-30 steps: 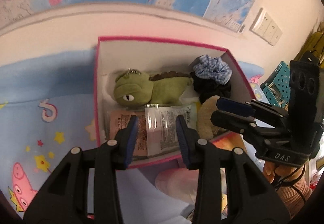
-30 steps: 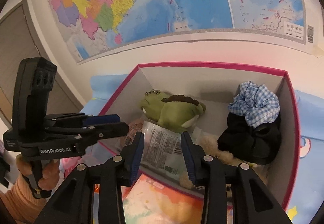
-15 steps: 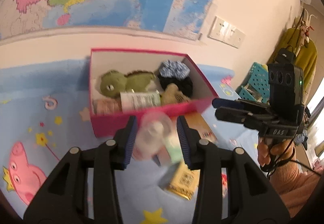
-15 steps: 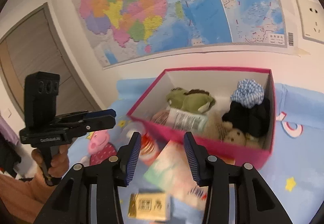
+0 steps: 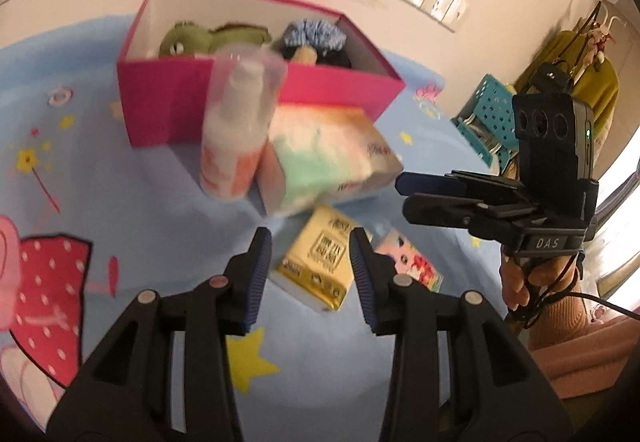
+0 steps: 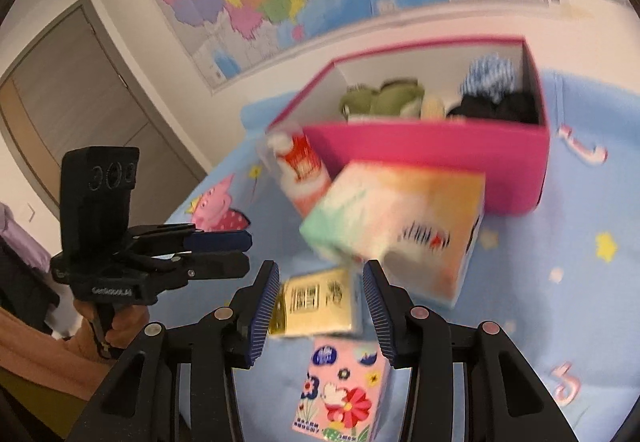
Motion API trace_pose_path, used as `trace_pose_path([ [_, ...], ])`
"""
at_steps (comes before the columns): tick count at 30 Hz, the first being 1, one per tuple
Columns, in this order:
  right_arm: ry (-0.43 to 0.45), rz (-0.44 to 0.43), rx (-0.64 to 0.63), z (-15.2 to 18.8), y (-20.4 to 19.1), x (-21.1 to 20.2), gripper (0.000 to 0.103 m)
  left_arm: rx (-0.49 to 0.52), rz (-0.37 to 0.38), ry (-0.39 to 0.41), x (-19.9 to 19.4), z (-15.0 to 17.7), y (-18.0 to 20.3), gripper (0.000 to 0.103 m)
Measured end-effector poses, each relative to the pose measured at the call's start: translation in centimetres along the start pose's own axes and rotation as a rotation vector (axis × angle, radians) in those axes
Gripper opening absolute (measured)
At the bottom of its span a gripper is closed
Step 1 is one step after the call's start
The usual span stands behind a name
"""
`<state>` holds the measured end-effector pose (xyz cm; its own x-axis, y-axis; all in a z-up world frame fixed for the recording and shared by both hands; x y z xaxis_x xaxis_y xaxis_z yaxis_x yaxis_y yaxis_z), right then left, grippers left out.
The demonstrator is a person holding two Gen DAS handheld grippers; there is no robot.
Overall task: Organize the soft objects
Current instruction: 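Move the right gripper down to the yellow tissue pack and close on it, then lift the yellow tissue pack with the right gripper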
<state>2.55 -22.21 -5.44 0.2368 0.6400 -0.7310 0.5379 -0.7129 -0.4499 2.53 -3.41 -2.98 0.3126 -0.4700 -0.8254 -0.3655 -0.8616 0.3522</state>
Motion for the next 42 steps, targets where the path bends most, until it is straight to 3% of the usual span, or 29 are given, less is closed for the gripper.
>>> trace_pose_path([
  [13, -0.05, -0.021, 0.037, 0.4, 1.0, 2.7, 0.045, -0.015, -0.082, -0.072, 2.4, 2.6, 0.7, 0.042],
  [42, -0.077, -0.044, 0.038, 0.1, 0.9, 4.5, 0.044, -0.043, 0.005, -0.117, 3.7, 2.7, 0.6, 0.039],
])
Point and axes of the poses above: each gripper's, at about its wrist camera, not at the fingertips, and x roughly the way its jaws point, y to its right, z to its underside, the point moved 1 cm from there along x, roughly the way its jaws point, and after that the axes turned 12 degrees about -y, right-handed, at the moved point
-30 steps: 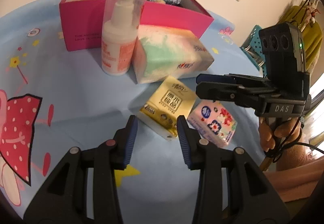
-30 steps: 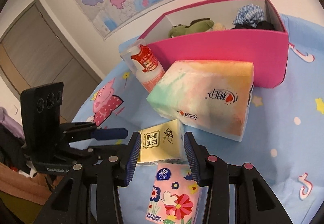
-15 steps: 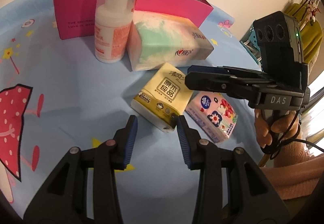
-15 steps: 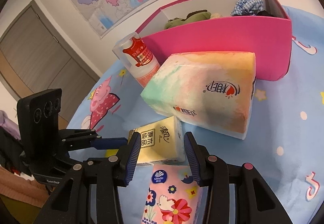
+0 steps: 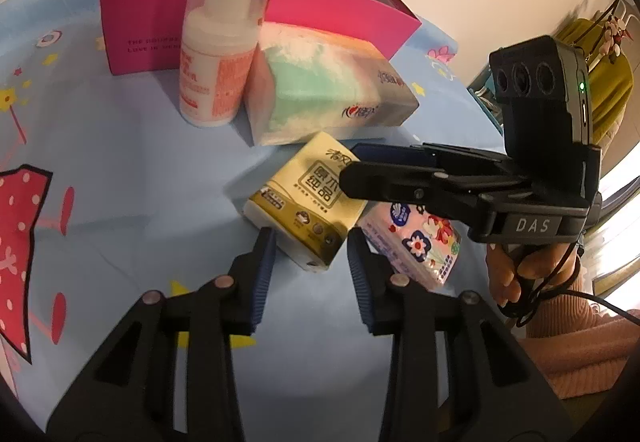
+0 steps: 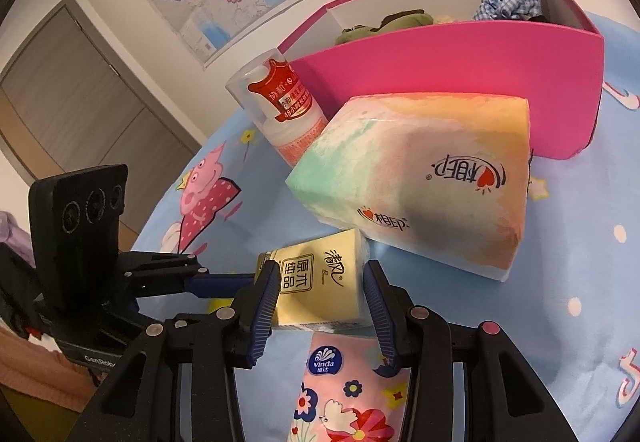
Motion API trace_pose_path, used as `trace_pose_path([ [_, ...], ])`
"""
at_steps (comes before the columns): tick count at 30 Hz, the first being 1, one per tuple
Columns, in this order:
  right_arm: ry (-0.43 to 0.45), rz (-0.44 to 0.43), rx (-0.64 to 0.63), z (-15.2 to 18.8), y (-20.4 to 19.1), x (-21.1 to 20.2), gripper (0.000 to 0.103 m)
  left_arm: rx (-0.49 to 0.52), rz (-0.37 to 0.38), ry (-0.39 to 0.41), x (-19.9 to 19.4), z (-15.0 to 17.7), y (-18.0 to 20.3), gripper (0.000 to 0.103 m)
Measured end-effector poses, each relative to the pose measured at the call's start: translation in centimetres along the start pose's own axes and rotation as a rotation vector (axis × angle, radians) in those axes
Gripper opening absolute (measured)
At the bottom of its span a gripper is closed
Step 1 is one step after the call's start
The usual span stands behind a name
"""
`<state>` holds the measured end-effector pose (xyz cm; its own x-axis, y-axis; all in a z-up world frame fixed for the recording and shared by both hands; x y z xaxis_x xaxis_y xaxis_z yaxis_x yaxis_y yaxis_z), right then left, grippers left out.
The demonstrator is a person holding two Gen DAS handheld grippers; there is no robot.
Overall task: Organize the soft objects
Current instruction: 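Lift the yellow tissue pack with the right gripper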
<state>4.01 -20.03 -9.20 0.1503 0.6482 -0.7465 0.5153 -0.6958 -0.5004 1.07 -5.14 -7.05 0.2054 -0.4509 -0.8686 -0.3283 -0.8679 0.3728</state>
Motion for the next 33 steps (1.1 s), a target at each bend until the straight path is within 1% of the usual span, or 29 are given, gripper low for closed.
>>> trace_pose_path([
  [3, 0.002, -0.001, 0.005, 0.1, 0.1, 0.0, 0.043, -0.002, -0.001, 0.003, -0.1, -0.1, 0.0, 0.039],
  [16, 0.017, -0.007, -0.002, 0.4, -0.3, -0.6, 0.043, -0.005, -0.025, 0.01, 0.0, -0.8, 0.2, 0.039],
  [27, 0.039, -0.008, -0.01, 0.8, -1.1, -1.3, 0.043, 0.007, -0.045, 0.032, -0.4, -1.0, 0.6, 0.039],
  [33, 0.05, -0.008, -0.016, 0.9, -1.5, -1.6, 0.043, 0.012, -0.055, 0.043, -1.3, -0.6, 0.6, 0.039],
])
Point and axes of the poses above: each gripper's, at about its wrist camera, not at the fingertips, and x roughly the way its jaws point, y to its right, z to its underside, the point moved 1 cm from there along x, roughly the way its jaws point, and after that the axes turned 12 degrees about -y, right-handed, at the moved point
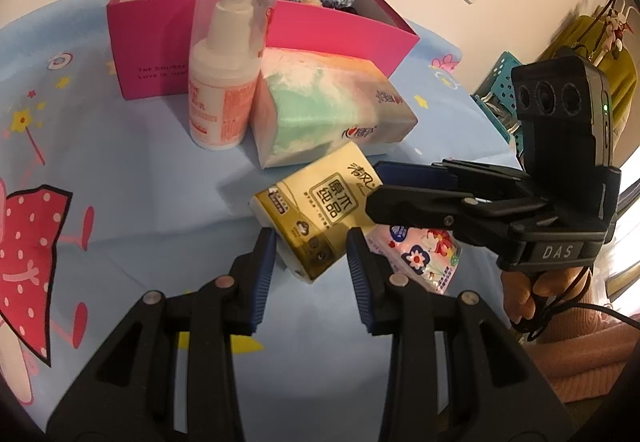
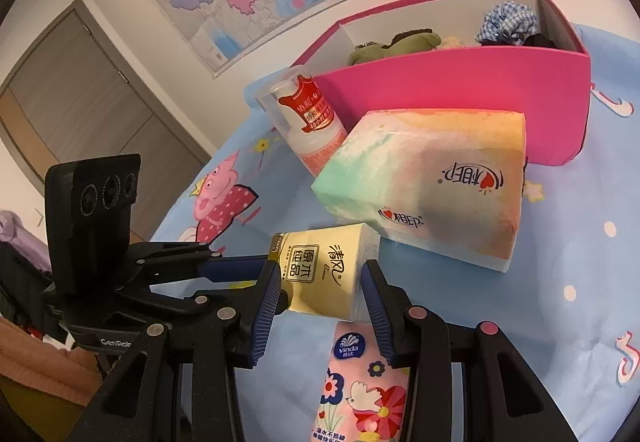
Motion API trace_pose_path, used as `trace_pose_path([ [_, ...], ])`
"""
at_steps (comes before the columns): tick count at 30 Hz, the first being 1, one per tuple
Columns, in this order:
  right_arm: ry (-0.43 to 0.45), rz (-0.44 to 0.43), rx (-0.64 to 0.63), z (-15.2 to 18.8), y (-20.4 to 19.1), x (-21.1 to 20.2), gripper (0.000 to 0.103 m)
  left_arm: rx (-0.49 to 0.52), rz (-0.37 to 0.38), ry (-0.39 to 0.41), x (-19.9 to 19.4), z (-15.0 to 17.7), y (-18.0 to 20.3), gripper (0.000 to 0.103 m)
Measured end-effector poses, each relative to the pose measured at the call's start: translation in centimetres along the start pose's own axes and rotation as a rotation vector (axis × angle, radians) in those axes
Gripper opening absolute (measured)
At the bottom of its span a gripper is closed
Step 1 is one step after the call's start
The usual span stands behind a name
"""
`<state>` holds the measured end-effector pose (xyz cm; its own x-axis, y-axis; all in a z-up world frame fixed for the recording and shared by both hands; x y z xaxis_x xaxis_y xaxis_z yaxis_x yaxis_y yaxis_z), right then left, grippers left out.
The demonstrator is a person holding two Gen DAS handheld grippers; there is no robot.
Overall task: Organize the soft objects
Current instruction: 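Lift the yellow tissue pack with the right gripper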
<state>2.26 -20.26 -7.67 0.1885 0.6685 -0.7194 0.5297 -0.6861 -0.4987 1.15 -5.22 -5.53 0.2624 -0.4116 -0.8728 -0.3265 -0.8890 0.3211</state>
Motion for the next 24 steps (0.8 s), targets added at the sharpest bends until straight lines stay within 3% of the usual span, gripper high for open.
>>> trace_pose_path([
  [24, 0.116, 0.029, -0.054, -0.4, -2.5, -4.5, 0.043, 0.074, -0.002, 0.073, -3.5, -1.7, 2.1, 0.039],
])
Point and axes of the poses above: each gripper's, at about its wrist camera, not at the fingertips, and x roughly the way its jaws point, y to its right, z to its underside, the point moved 1 cm from there along x, roughly the way its jaws point, and after that the axes turned 12 degrees about -y, right-handed, at the moved point
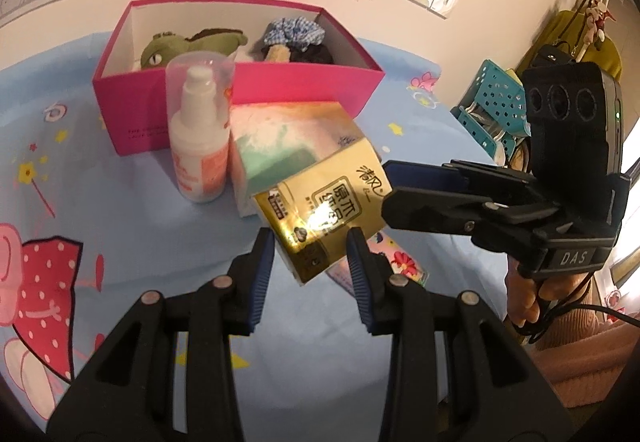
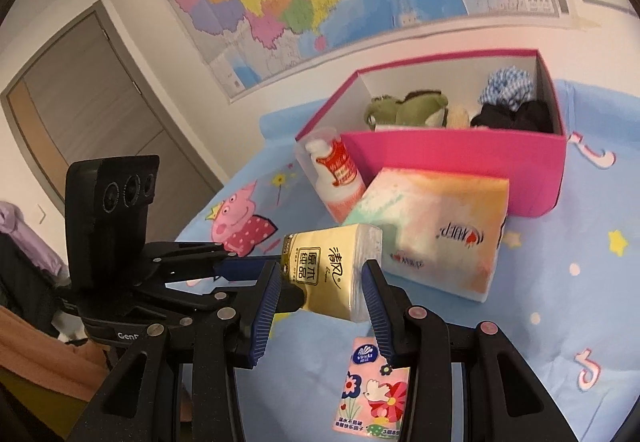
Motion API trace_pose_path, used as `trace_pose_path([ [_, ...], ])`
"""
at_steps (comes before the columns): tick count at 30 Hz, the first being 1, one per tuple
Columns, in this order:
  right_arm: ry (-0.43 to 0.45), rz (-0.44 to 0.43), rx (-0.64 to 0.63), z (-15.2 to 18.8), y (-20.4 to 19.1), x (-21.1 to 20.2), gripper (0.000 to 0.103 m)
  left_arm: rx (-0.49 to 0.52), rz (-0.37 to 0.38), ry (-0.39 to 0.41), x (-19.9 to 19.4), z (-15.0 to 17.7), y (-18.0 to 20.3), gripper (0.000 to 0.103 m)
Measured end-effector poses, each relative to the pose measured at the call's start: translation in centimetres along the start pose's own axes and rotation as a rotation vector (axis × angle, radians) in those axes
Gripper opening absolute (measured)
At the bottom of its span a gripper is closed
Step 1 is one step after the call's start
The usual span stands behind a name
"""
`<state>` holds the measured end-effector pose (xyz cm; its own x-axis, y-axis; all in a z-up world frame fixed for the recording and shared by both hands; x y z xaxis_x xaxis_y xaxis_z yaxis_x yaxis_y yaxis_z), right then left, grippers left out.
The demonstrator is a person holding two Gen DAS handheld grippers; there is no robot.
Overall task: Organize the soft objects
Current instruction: 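Lift the yellow tissue pack with the right gripper, then place the yellow tissue pack into the pink box and open the gripper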
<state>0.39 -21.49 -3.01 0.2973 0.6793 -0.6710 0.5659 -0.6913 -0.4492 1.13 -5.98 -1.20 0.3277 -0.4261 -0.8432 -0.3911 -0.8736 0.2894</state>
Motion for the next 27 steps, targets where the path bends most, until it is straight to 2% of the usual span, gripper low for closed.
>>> trace_pose_path([
  [27, 0.067, 0.035, -0.004, -1.7, 0.8, -2.1, 0.043, 0.067, -0.042, 0.049, -0.5, -3.5, 1.5, 0.039],
])
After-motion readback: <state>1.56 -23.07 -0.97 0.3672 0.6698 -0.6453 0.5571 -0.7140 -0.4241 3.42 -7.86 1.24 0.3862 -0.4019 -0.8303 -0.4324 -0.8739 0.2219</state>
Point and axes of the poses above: each gripper's, at about its wrist camera, not at the fingertips, and x roughly the way its jaws point, y to its right, z to its underside, the point moved 1 cm from there along x, roughly the way its jaws point, and after that the axes turned 12 degrees about -y, right-handed, at the moved point
